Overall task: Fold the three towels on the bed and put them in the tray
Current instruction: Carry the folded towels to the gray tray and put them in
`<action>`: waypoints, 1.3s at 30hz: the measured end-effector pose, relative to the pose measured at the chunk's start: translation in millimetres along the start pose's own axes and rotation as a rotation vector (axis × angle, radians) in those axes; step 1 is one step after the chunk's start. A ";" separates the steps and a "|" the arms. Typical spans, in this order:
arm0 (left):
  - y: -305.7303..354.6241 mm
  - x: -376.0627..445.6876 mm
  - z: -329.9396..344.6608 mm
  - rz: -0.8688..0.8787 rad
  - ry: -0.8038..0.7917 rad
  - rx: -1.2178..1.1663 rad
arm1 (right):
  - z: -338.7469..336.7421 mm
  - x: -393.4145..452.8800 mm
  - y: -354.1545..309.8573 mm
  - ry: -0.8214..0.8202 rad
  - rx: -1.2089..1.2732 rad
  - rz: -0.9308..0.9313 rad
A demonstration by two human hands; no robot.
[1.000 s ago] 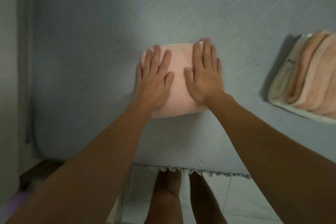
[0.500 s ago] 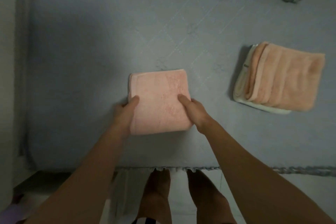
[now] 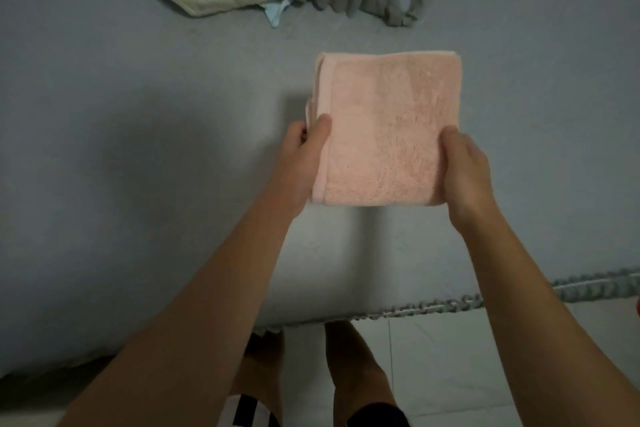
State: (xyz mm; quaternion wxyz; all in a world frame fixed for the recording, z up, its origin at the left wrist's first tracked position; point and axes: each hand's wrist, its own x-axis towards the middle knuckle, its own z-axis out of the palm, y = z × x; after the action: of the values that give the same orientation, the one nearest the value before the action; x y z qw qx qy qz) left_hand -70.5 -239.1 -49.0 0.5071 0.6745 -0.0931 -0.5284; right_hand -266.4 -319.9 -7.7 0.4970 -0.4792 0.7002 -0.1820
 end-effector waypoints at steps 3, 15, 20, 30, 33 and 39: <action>-27.5 26.2 42.4 -0.004 -0.015 0.159 | -18.2 42.0 34.8 0.090 -0.166 0.044; -68.9 57.5 46.0 -0.368 -0.236 0.156 | -51.8 118.6 109.8 -0.608 0.193 0.307; -85.1 55.8 42.2 -0.441 -0.309 0.051 | -33.7 88.1 114.8 -0.617 0.448 0.282; -2.8 -127.3 59.2 -0.348 -0.500 0.229 | -146.4 -134.2 83.9 -0.402 0.647 0.306; 24.3 -194.4 95.5 -0.341 -0.571 0.277 | -208.1 -197.7 78.8 -0.279 0.714 0.226; 29.7 -295.9 203.8 -0.319 -0.689 0.373 | -322.3 -279.4 101.4 -0.022 0.859 0.138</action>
State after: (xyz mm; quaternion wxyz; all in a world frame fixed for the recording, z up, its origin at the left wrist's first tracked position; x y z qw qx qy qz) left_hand -348.3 -176.7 172.0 0.2273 0.5447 -0.2455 -0.7690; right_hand -583.6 -105.2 205.6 0.6699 -0.1827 0.5859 -0.4178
